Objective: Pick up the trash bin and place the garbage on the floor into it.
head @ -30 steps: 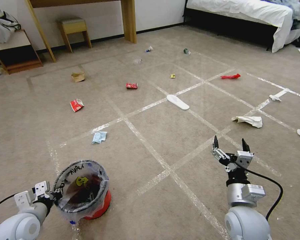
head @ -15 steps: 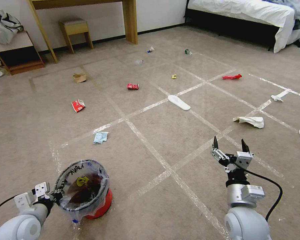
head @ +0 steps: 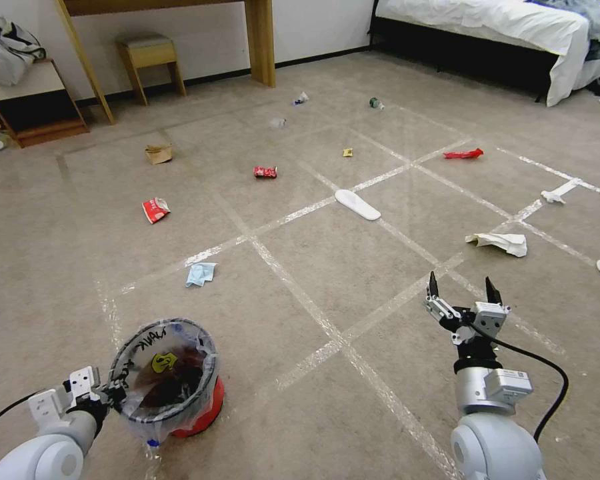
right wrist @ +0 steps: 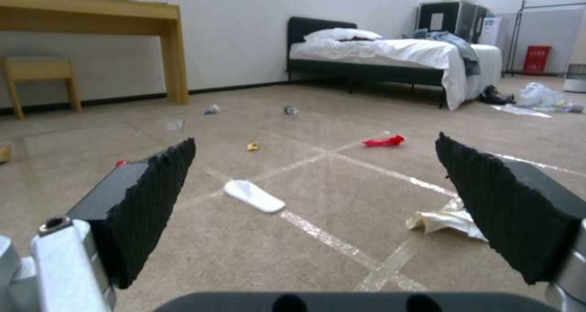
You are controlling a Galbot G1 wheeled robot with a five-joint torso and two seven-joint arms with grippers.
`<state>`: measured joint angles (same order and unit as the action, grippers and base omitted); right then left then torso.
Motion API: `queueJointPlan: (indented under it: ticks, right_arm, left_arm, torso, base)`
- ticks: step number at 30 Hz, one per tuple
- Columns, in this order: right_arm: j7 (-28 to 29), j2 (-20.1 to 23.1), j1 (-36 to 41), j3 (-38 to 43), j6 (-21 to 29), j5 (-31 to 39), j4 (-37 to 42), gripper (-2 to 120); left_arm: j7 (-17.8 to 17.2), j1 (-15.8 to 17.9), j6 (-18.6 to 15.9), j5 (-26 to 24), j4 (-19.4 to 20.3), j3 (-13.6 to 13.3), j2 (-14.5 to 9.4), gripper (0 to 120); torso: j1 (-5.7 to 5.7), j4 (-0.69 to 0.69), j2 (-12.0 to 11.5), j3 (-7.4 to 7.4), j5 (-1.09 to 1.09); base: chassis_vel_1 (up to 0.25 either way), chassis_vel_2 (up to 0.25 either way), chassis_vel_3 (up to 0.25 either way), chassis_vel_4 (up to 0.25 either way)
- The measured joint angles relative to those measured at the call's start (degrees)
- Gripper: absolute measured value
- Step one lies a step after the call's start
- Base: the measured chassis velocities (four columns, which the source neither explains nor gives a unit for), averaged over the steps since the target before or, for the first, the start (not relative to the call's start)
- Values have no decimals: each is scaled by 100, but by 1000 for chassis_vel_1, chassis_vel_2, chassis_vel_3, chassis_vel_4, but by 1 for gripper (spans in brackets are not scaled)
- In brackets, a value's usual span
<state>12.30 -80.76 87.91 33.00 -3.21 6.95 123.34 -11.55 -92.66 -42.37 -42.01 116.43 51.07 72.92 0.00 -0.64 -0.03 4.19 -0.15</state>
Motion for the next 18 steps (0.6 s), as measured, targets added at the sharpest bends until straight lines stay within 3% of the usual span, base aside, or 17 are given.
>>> queueJointPlan:
  ticks: [18]
  right_arm:
    - [25, 71, -41, 22, 12, 55, 7, 100]
  left_arm:
    - [-159, -118, -37, -300, 718, 110, 259, 0]
  torso:
    - [0, 3, 0, -3, 13]
  base:
    - [0, 0, 0, 0]
